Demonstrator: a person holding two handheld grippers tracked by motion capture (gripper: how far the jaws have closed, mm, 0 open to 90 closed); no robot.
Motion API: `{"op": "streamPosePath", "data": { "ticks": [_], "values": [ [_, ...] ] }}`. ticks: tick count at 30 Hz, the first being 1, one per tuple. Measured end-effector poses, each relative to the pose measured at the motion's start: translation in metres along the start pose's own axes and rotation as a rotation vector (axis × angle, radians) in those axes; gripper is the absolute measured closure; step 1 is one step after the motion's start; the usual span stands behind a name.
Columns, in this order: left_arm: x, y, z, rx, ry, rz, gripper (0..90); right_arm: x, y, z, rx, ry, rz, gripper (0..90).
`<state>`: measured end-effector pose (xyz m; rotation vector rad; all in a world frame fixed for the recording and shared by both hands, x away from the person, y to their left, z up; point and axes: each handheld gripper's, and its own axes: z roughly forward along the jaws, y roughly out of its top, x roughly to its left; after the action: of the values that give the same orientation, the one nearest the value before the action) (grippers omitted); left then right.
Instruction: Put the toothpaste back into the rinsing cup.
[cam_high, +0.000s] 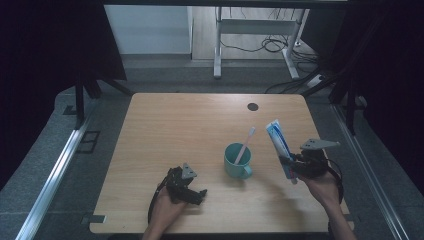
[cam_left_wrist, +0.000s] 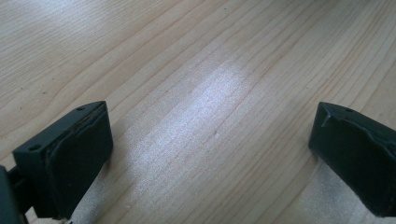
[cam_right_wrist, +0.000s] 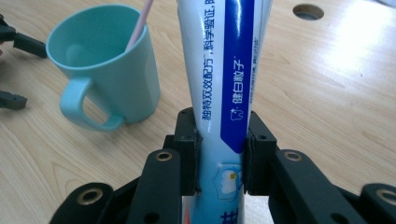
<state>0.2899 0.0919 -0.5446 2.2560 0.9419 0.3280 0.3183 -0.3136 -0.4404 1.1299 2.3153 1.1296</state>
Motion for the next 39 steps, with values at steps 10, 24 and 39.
{"op": "streamPosePath", "data": {
  "ticks": [10, 24, 39],
  "values": [
    [0.0, 0.0, 0.0, -0.001, 0.0, -0.002, 0.0, 0.01, 0.003, -0.004, -0.069, 0.021, -0.013, 71.3],
    [0.0, 0.0, 0.0, -0.001, 0.001, -0.001, 0.0, 0.028, 0.018, -0.002, -0.142, 0.069, -0.039, 71.3],
    [0.0, 0.0, 0.0, 0.0, -0.001, -0.004, 0.0, 0.042, 0.033, 0.005, -0.187, 0.107, -0.049, 71.3]
  ]
}}
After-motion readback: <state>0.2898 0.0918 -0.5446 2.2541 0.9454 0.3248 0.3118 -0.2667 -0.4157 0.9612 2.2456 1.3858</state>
